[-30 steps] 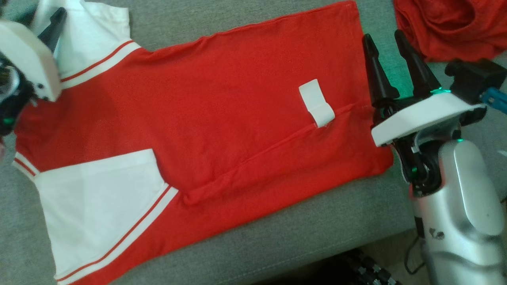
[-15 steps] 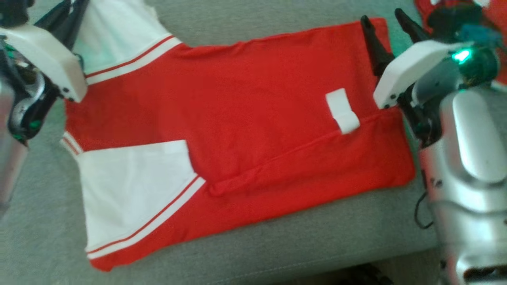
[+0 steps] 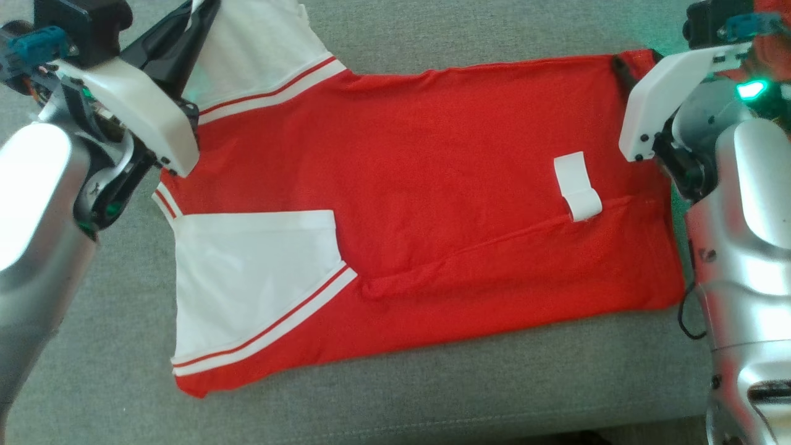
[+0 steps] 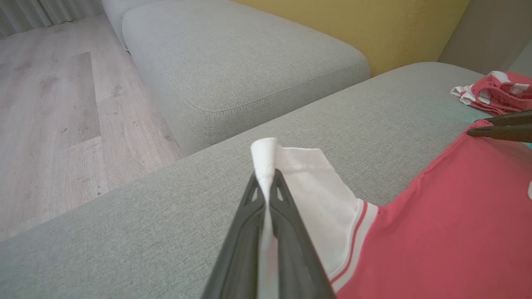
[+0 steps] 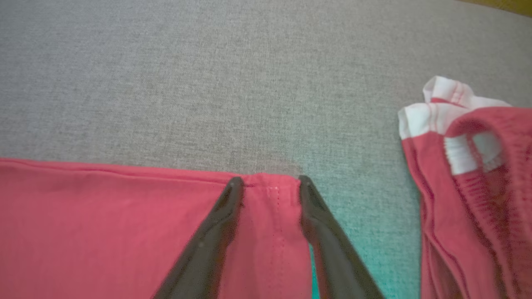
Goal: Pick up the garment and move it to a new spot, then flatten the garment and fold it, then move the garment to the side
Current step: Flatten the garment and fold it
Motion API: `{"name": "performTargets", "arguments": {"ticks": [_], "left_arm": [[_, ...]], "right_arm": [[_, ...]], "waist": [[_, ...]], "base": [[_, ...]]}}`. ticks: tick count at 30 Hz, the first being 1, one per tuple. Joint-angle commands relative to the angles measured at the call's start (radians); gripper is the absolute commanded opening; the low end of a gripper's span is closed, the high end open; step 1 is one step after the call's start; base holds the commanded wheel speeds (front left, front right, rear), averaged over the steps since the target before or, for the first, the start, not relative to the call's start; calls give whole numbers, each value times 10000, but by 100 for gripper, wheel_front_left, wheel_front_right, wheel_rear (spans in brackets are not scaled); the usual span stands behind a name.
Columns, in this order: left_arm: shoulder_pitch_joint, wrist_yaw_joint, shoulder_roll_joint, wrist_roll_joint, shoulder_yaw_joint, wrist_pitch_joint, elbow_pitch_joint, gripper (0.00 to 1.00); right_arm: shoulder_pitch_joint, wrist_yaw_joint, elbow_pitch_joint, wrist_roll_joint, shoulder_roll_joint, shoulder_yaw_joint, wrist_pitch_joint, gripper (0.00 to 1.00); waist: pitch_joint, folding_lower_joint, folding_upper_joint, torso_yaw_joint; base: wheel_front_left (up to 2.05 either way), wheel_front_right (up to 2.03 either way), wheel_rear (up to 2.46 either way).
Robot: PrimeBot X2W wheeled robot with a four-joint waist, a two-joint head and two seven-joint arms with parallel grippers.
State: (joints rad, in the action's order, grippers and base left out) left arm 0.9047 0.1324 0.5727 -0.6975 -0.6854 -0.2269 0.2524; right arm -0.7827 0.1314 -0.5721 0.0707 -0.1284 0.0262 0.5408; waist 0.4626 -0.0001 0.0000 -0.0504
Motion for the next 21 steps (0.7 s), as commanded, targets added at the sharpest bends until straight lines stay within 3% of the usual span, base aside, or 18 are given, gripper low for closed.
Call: {"name": "performTargets", "arguments": {"ticks": [1, 2, 4, 14, 21], "left_arm": [[289, -18, 330, -63, 350, 119, -298, 0], [288, -18, 325, -84, 331, 148, -297, 0], [267, -18, 327, -123, 307, 214, -270, 0], [-628, -223, 431, -279, 358, 916, -363, 0], [-2539, -753, 717, -503, 212, 1370, -1369, 0]], "right_arm": [[-183, -7, 138, 36, 14, 66, 88, 41], [-195, -7, 110, 47, 23, 33, 55, 33], [-210, -7, 57, 54, 50, -70, -80, 0], [163, -7, -138, 169, 208, -36, -1797, 0], [1662, -7, 288, 751, 71, 308, -2539, 0]], "waist": [[-6, 1, 0, 15], [-16, 1, 0, 23], [-50, 1, 0, 34], [-1050, 1, 0, 160], [-2226, 1, 0, 328]], "base": [[0, 0, 0], [0, 0, 0], [0, 0, 0], [0, 0, 0], [0, 0, 0]]}}
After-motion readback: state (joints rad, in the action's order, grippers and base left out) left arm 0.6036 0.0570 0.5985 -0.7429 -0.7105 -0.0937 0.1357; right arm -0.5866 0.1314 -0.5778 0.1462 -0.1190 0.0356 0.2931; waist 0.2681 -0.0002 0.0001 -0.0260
